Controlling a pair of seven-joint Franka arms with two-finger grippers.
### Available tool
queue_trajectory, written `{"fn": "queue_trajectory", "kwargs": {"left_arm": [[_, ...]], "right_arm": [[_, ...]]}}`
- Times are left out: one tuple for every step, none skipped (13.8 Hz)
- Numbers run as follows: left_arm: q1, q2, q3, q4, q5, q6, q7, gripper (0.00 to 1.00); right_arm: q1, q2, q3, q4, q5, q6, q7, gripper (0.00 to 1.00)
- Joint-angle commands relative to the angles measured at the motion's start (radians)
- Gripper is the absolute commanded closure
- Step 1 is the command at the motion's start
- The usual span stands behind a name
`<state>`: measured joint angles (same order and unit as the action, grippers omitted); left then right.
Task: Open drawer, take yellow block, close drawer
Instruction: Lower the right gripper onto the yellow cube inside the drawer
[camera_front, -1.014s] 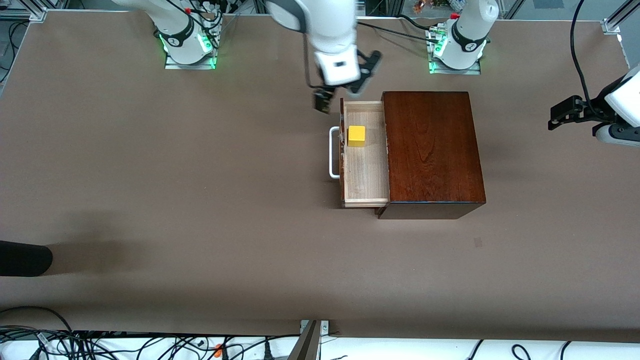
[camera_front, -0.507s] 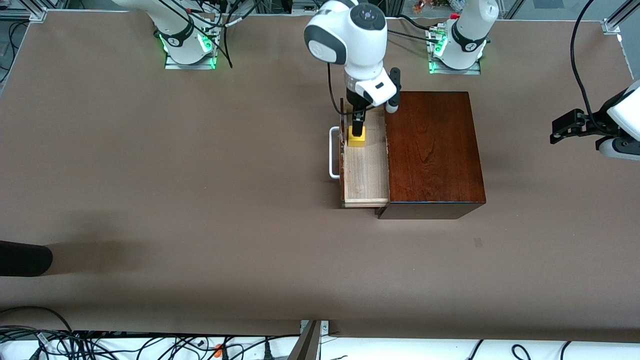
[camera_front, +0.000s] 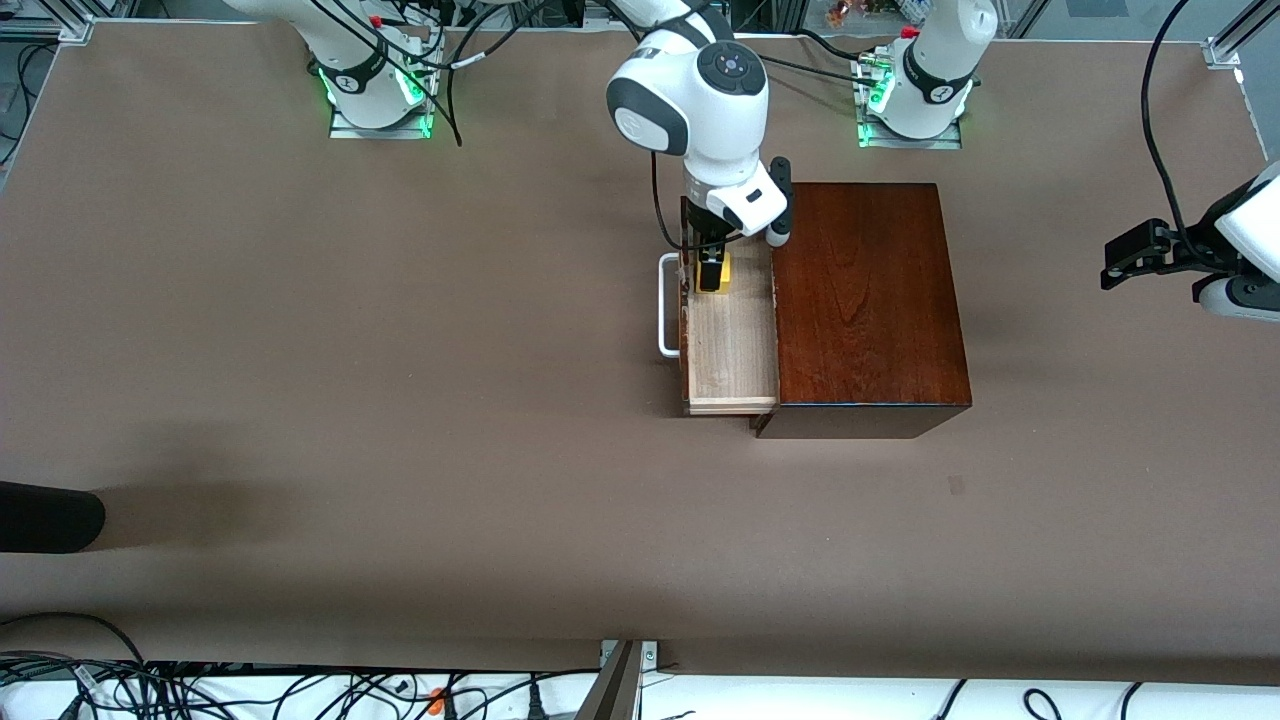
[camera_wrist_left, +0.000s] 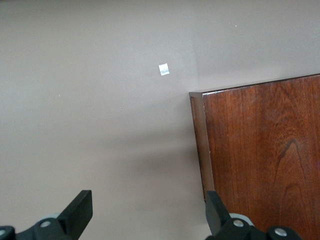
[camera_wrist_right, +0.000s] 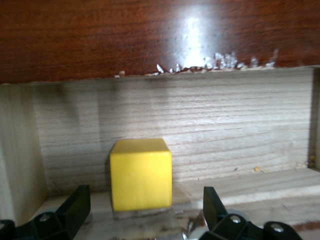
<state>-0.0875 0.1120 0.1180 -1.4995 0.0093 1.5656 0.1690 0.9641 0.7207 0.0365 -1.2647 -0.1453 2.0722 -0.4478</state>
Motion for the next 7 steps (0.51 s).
{"fn": "queue_trajectory", "kwargs": {"left_arm": [[0.005, 0.015, 0.002, 0.033, -0.026, -0.019, 0.023, 0.00], [0.003, 0.015, 0.002, 0.033, -0.026, -0.021, 0.023, 0.00], [0.003, 0.015, 0.002, 0.033, -0.026, -0.022, 0.023, 0.00], [0.002, 0.015, 0.002, 0.033, -0.026, -0.024, 0.023, 0.00], [0.002, 0.014, 0.000, 0.032, -0.026, -0.027, 0.023, 0.00], [0.002, 0.014, 0.000, 0.032, -0.026, -0.027, 0.021, 0.00], [0.002, 0.014, 0.000, 0.033, -0.026, -0.029, 0.021, 0.00]], "right_arm": [[-0.004, 0.037, 0.005, 0.034, -0.005, 0.014, -0.012, 0.00], [-0.004, 0.043, 0.005, 0.034, -0.005, 0.025, -0.011, 0.00], [-0.004, 0.049, 0.005, 0.036, -0.005, 0.031, -0.011, 0.00], [-0.005, 0.051, 0.005, 0.036, -0.007, 0.032, -0.011, 0.00], [-0.005, 0.052, 0.005, 0.036, -0.007, 0.037, -0.011, 0.03], [-0.005, 0.052, 0.005, 0.036, -0.007, 0.039, -0.009, 0.08], [-0.004, 0.054, 0.005, 0.036, -0.007, 0.039, -0.006, 0.16]]}}
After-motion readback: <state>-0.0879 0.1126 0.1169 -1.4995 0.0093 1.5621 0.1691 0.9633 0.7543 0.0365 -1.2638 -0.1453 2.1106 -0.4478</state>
